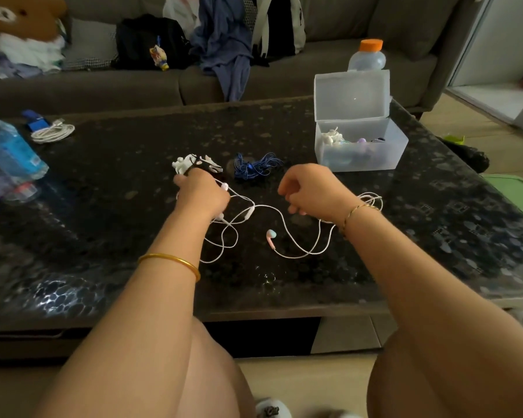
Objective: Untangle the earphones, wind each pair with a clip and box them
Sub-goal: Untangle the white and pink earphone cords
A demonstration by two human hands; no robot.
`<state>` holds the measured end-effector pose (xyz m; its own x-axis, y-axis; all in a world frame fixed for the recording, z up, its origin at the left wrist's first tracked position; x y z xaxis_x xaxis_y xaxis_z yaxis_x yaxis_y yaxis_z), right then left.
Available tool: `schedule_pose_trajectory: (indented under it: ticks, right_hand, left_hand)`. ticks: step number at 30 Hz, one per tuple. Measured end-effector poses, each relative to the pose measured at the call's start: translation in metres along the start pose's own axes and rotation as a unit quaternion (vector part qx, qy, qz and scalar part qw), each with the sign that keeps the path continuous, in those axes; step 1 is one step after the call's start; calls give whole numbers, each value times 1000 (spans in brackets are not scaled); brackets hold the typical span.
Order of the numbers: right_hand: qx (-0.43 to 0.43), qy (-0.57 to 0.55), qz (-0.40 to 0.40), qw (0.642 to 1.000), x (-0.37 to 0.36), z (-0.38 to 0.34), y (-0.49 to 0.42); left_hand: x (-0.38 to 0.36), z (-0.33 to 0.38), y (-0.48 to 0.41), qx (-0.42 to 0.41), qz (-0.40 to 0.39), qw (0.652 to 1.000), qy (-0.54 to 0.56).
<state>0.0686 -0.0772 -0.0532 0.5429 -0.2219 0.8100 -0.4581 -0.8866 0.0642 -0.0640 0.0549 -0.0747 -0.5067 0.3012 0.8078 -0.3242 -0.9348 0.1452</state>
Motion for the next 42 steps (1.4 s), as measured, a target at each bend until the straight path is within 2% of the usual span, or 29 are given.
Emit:
schedule_pose_trajectory:
  ticks: [1, 3, 6, 8, 10, 12, 14, 16, 19, 20, 23, 25, 27, 31, 34, 36, 38, 40, 42]
  right_hand:
    - [-18, 21, -11, 1000, -3, 2, -3]
    - [-58, 52, -36, 996, -6, 11, -6]
    - [-73, 19, -16, 997, -2, 22, -3]
    - [-80, 15, 7, 997, 6, 30, -3]
    - [-87, 23, -1, 996, 13, 37, -5]
    - [-88, 72, -44, 993, 15, 45, -3]
    - [-65, 98, -51, 992, 18, 50, -1]
    - [-32, 106, -48, 993, 21, 52, 3]
    - [-17, 111, -58, 992, 17, 58, 6]
    - [-19, 117, -56, 991, 17, 61, 6]
    - [-15, 146, -52, 988, 13, 69, 4]
    - [-15, 162, -55, 985, 10, 72, 3]
    - [-21, 165, -46, 985, 10, 76, 1]
    - [-36, 180, -38, 982, 12, 81, -1]
    - [-47, 181, -45, 981, 12, 79, 1]
    - [-61, 162, -52, 984, 11, 77, 1]
    - [-73, 142, -34, 987, 13, 71, 1]
    - [-47, 136, 38, 989, 23, 57, -1]
    - [-14, 52, 99, 994, 30, 39, -1]
  left_hand:
    - [-2, 6, 4, -44, 6, 997, -58]
    - [-9, 29, 14, -170, 13, 982, -87]
    - [-47, 66, 35, -341, -56, 932, -106]
    - [-79, 74, 44, -360, -143, 907, -167]
    - [-99, 77, 49, -369, -192, 882, -220]
    - [-103, 81, 49, -389, -192, 869, -239]
    - [-100, 85, 50, -399, -184, 864, -247]
    - [-93, 90, 49, -383, -160, 883, -218]
    - [-59, 95, 38, -293, -66, 952, -60]
    - [-46, 94, 33, -261, -25, 965, -11]
    - [-13, 82, 22, -179, 71, 977, 95]
    - [1, 71, 20, -123, 107, 970, 178]
    - [11, 59, 19, -71, 141, 946, 283]
    - [30, 31, 20, 9, 225, 839, 496]
    - [39, 20, 23, 12, 250, 773, 582]
    - [41, 20, 23, 1, 244, 772, 588]
    - [39, 23, 21, -2, 213, 799, 563]
    - [36, 30, 20, -2, 157, 835, 528]
    - [31, 40, 22, -10, 81, 863, 499]
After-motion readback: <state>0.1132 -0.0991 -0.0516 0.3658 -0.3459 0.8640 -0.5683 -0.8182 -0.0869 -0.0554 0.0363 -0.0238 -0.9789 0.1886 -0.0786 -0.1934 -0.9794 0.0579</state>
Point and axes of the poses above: each hand's wrist, its own y-axis away from the middle knuckle, its own x-axis out of the back of the hand, z = x × y, the point moved 8 cm from there along -y, towards the middle knuckle
